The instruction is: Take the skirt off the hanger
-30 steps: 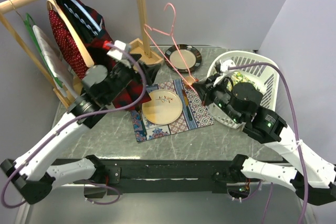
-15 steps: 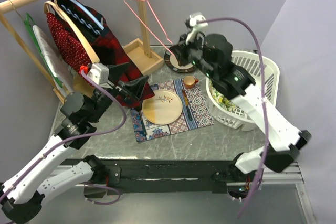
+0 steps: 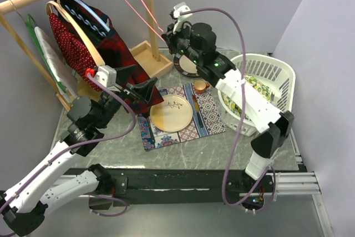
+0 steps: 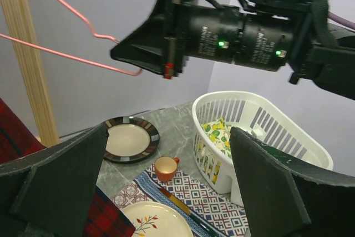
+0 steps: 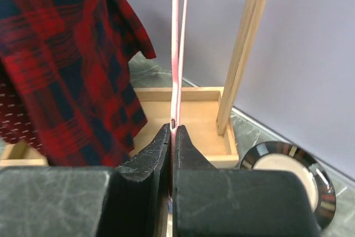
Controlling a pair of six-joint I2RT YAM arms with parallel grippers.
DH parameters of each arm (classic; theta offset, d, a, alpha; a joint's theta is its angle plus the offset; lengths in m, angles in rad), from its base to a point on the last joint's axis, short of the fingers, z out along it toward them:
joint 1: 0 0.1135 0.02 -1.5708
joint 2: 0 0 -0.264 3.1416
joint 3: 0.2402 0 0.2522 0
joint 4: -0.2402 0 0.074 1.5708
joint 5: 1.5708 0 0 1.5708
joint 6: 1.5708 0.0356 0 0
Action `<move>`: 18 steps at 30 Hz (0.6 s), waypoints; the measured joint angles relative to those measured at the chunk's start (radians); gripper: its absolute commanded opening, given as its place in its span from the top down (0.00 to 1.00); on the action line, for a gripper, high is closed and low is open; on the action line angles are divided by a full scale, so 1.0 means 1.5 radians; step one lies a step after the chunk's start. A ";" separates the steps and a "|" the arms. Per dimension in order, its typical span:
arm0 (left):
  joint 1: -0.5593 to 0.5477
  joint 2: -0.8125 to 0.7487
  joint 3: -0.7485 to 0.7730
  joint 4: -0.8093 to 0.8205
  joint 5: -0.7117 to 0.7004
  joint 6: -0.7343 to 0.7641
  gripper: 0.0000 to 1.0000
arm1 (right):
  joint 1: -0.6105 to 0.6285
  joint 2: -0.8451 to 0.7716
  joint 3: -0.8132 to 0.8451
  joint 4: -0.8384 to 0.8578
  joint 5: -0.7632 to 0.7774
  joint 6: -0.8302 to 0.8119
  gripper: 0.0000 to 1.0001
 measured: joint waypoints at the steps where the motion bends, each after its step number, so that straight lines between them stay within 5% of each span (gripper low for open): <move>1: 0.000 0.004 0.000 0.000 0.000 -0.001 0.03 | 0.000 0.011 0.005 0.007 0.000 -0.005 1.00; 18: 0.004 0.021 0.000 -0.001 0.008 -0.001 0.03 | 0.000 0.254 0.271 0.040 -0.002 -0.038 1.00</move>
